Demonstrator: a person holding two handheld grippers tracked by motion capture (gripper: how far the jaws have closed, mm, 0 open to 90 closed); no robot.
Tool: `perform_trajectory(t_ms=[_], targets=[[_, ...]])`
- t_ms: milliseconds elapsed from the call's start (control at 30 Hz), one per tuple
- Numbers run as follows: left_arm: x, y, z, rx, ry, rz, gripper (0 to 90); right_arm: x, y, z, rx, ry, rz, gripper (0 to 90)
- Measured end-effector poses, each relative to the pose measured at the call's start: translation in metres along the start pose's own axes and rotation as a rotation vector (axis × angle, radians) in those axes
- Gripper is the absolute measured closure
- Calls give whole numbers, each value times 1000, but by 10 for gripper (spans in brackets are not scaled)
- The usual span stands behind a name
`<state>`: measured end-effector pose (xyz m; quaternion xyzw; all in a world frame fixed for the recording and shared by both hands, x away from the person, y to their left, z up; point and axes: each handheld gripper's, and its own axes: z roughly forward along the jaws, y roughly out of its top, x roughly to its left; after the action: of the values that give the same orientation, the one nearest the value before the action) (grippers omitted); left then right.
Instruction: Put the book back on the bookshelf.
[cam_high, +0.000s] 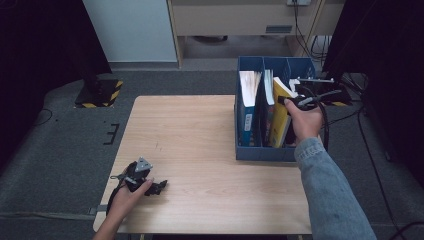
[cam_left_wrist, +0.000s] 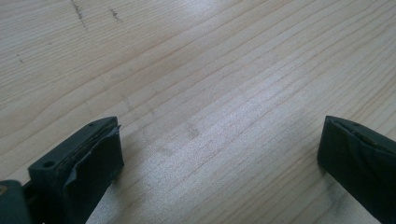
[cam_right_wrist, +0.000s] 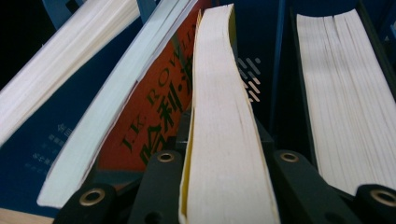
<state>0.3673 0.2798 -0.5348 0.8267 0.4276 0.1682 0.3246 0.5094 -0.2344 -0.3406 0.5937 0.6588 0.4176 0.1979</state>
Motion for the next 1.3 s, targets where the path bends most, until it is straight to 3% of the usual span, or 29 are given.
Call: perform_trajectory(t_ms=[533,967,1300], targets=[[0,0,0,-1,-9,7,0,-2,-12,3,38,-2,-23,733],[0,0,0,1,-8,9,0,-2,-15,5,52,2,-14,729],[1,0,0,2,-15,13,0,-4,-21,-3,85,13,-38,724]])
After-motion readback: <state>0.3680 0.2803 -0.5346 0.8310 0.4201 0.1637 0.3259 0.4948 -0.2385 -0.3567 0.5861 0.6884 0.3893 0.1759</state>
